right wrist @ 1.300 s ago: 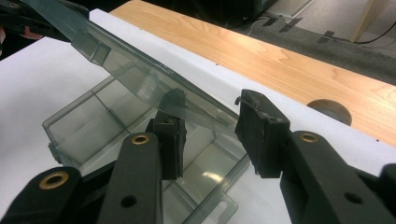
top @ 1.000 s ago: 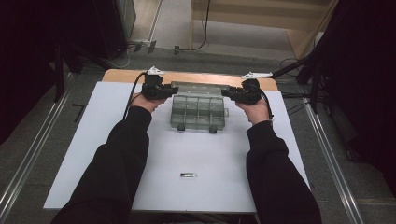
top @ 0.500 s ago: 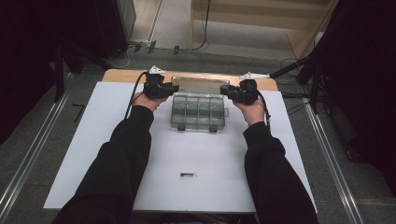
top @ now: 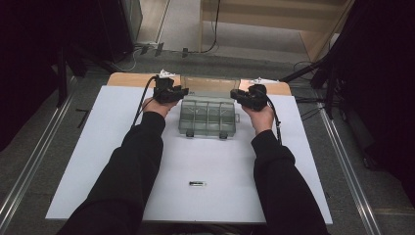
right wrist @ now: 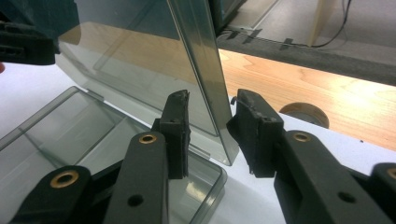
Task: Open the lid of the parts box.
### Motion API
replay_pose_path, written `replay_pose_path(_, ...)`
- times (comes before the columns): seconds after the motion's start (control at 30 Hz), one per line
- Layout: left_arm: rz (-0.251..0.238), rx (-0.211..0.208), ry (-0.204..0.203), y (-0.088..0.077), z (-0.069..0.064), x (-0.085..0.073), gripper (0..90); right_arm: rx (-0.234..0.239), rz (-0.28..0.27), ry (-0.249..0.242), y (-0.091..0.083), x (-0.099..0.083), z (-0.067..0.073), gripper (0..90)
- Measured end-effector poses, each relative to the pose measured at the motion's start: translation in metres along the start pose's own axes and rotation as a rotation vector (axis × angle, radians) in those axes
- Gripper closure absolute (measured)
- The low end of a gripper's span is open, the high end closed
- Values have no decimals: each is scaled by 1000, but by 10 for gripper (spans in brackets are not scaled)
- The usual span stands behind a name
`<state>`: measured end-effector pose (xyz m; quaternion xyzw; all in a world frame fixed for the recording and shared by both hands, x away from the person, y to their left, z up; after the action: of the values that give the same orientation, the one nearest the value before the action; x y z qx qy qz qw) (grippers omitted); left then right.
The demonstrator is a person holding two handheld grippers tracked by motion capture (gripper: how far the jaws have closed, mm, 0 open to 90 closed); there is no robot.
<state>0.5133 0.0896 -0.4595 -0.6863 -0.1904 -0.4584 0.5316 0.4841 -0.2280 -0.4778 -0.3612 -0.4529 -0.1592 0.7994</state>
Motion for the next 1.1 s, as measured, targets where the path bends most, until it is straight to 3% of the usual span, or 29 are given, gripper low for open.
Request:
replay_pose_path(0.43,17,23,-21,11,-1,-6,641,-37,13,23,11,-7,-4,683)
replay_pose_path(0.7,28,53,4,17,-4,-11,641,-68,44,11,20,-14,-6,690)
replay_pose_path(1.1,19,57,-22,23,-4,-14,642,-70,32,30,22,-15,-8,719)
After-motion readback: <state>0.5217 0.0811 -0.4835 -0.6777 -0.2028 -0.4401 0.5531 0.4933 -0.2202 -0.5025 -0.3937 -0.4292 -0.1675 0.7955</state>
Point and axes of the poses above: each handheld gripper's, and its own axes: y roughly forward along the jaws, x roughly out of its top, z roughly to its left, the point moved 1 cm from there along y, roughly forward along the jaws, and after that the axes turned 13 degrees about x, right-handed, at the moved point
